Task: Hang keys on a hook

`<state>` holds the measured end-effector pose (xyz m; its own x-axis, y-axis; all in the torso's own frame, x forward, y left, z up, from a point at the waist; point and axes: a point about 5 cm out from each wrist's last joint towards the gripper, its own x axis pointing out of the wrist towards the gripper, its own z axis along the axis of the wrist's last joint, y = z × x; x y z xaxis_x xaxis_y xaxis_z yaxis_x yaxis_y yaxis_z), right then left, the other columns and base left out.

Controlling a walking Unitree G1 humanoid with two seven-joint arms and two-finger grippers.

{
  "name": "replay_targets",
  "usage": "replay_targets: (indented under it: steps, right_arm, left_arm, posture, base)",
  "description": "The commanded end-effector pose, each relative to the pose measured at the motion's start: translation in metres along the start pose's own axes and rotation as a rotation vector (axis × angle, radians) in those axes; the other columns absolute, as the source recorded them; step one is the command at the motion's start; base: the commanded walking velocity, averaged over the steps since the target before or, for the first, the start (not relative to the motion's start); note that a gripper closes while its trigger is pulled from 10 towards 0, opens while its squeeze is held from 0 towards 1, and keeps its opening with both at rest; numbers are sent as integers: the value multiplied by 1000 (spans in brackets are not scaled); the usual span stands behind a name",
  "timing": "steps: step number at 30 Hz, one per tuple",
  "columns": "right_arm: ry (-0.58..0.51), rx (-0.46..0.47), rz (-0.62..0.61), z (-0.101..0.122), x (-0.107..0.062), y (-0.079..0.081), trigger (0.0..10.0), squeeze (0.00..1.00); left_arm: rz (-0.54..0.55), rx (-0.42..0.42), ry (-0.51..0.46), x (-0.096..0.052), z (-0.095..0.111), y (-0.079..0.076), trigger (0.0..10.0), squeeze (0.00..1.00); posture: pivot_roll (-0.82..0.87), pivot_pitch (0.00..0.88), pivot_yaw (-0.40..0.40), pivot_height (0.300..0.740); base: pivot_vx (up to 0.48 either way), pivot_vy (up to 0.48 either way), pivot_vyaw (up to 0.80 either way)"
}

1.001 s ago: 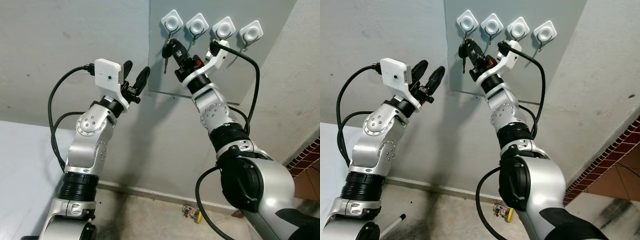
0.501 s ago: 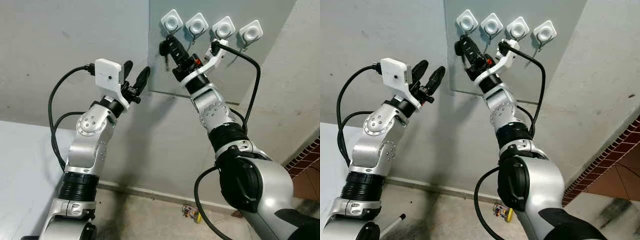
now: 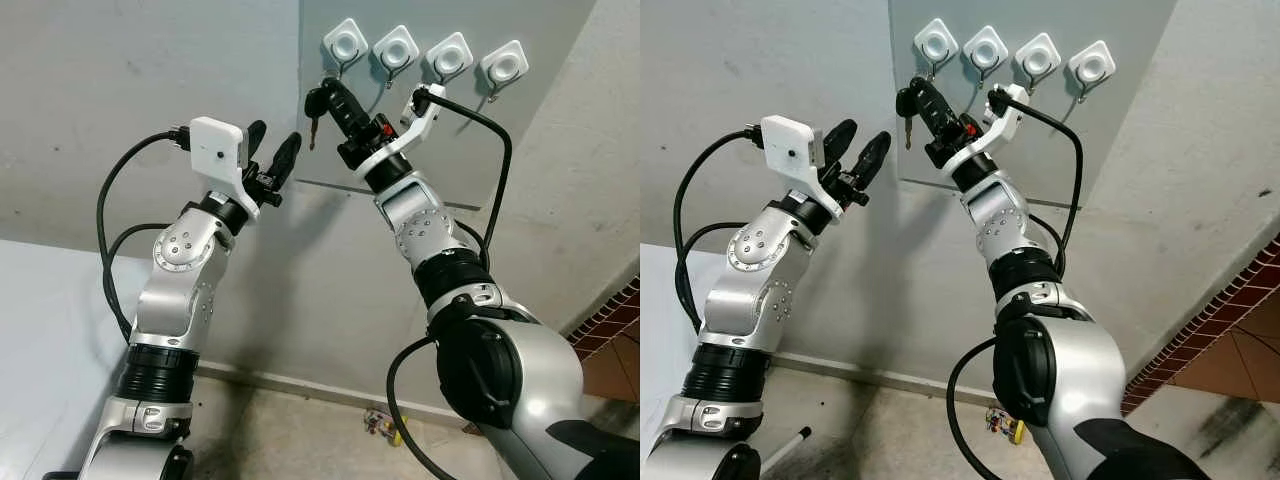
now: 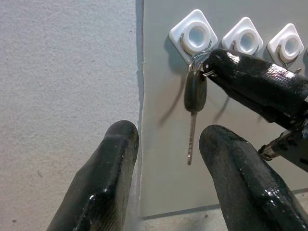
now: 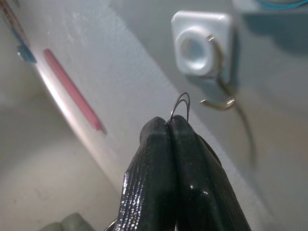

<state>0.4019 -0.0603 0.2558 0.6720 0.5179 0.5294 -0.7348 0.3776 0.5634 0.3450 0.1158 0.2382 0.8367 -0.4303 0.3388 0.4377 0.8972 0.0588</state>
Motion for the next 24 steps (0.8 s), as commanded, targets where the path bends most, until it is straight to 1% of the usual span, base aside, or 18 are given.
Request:
replay_targets:
  steps: [1, 9, 10, 12, 13, 15, 18, 20, 24]
  right_arm:
    - [-31, 0, -1, 11, 6, 3, 10000, 0]
    - [-35, 35, -41, 15, 8, 1, 10000, 0]
    - [-35, 52, -59, 15, 9, 1, 10000, 0]
    - [-35, 53, -63, 15, 9, 1, 10000, 0]
    - [-28, 70, -88, 14, 9, -1, 10000, 0]
    - [-25, 74, -103, 14, 9, -2, 10000, 0]
    - [-14, 88, -145, 11, 6, -6, 10000, 0]
    - [-3, 75, -170, 7, 2, -10, 10000, 0]
    - [7, 72, -181, 3, -1, -13, 10000, 0]
  left_arm:
    - [-6, 16, -26, 3, 9, -2, 10000, 0]
    - [-4, 16, -28, 3, 10, -2, 10000, 0]
    - [-1, 17, -29, 3, 10, -1, 10000, 0]
    - [0, 16, -28, 3, 10, -1, 10000, 0]
    - [2, 16, -30, 2, 10, -1, 10000, 0]
    - [4, 16, -30, 2, 10, -1, 10000, 0]
    - [10, 16, -30, 1, 10, 1, 10000, 0]
    - [16, 16, -30, 1, 11, 1, 10000, 0]
    - [22, 16, -29, 0, 11, 2, 10000, 0]
  posture:
    - [-43, 0, -59, 740]
    - [-38, 0, -63, 740]
    - [-38, 0, -63, 740]
    - [-38, 0, -63, 740]
    - [-34, 0, -68, 740]
    - [-34, 0, -68, 740]
    - [-30, 0, -72, 740]
    - [-30, 0, -71, 740]
    - [-30, 0, -73, 740]
  base:
    - [0, 0, 0]
    - [0, 0, 0]
    - [0, 0, 0]
    - [0, 0, 0]
    - [0, 0, 0]
    - [0, 0, 0]
    - [0, 0, 0]
    - [0, 0, 0]
    - [0, 0, 0]
